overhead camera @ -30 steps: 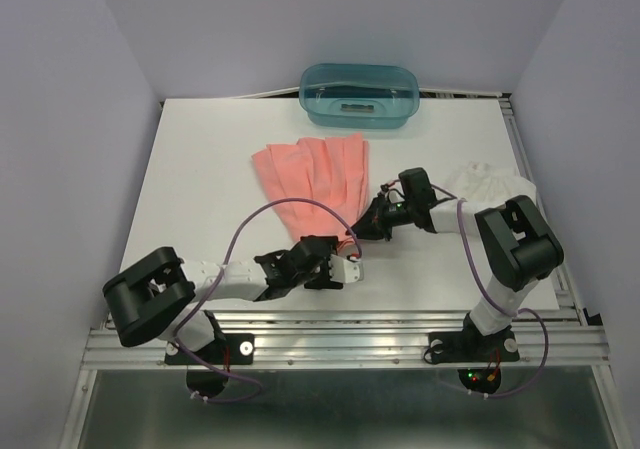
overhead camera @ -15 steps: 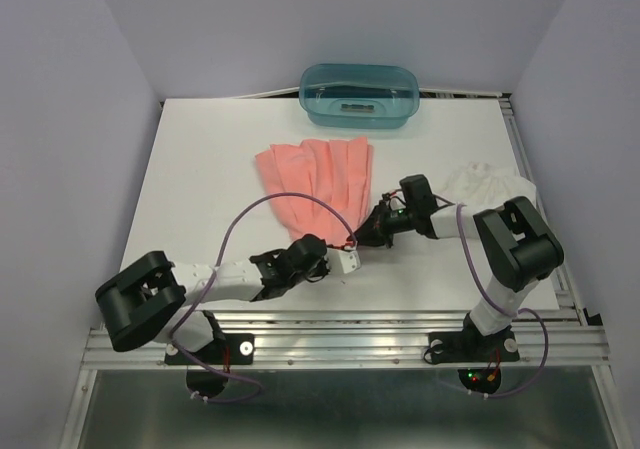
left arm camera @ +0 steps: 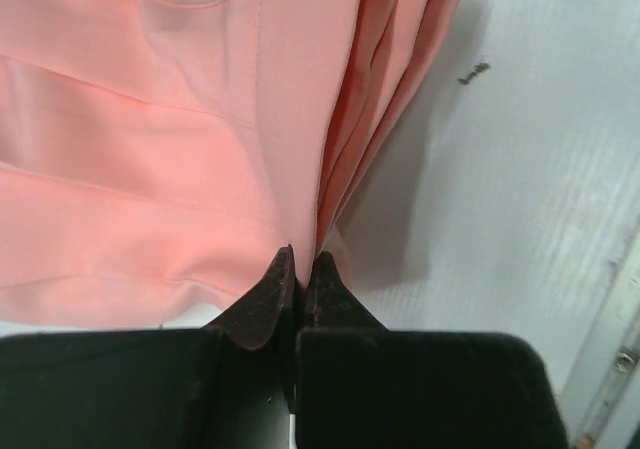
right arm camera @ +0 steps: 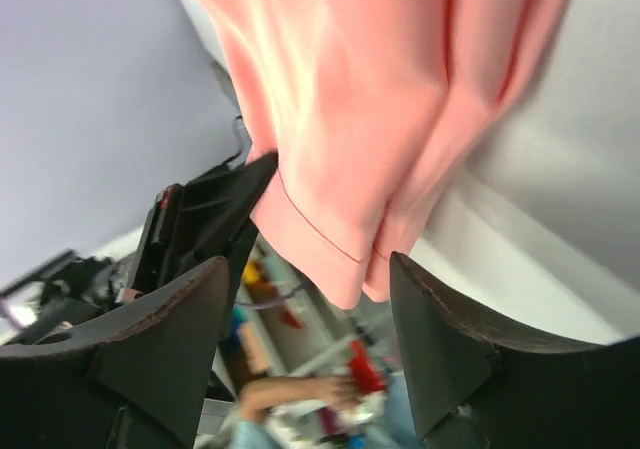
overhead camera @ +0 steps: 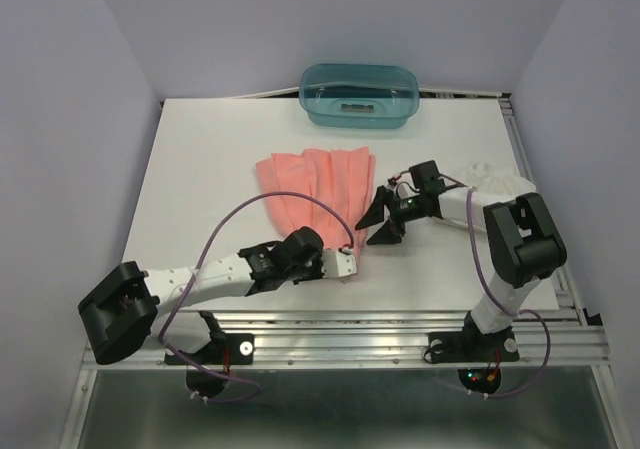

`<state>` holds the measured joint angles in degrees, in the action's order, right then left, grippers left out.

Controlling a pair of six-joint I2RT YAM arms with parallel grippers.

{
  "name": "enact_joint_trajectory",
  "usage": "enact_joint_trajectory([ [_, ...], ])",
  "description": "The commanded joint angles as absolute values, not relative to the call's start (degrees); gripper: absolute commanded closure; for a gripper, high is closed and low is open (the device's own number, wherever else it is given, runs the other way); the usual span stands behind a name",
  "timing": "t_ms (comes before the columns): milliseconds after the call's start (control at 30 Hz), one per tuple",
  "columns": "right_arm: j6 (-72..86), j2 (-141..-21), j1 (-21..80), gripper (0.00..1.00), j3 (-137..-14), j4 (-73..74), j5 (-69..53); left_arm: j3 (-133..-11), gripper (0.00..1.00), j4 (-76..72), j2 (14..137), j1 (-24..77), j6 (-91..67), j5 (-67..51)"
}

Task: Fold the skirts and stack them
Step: Fold the skirt

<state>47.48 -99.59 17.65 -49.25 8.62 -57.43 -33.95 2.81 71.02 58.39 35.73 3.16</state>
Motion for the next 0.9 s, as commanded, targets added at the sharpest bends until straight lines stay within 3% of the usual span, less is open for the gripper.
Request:
enact_joint_trajectory([
  [0,10.64,-101.32,14.77,0.29,-67.96,40.77,-52.77,-40.06,1.00,15.78,68.82,58.45,35.86,-6.40],
  [100,3.53,-103.88,14.77,0.29,-77.58,49.03,-49.15,-43.76,1.00,22.64,68.91,58.54,35.33,-10.62],
  [233,2.99,-106.87,14.77,0.17,-92.24,41.85,-45.71,-48.33,1.00,30.31,68.82,58.97,35.33,-18.25],
  [367,1.07,-115.99,15.29,0.17,-106.20,38.94,-43.95,-53.51,1.00,37.34,68.82,59.94,35.59,-22.93],
  [600,-4.83,-132.26,19.24,0.19,-119.00,39.81,-45.70,-59.67,1.00,44.38,70.66,60.12,34.55,-26.10],
  [800,-10.54,-133.08,25.13,0.41,-110.23,38.67,-48.69,-66.43,1.00,48.68,73.21,58.89,33.84,-30.06],
  [867,-11.86,-132.19,26.19,0.52,-105.66,38.50,-49.48,-68.89,1.00,49.30,74.35,57.92,34.19,-29.71],
])
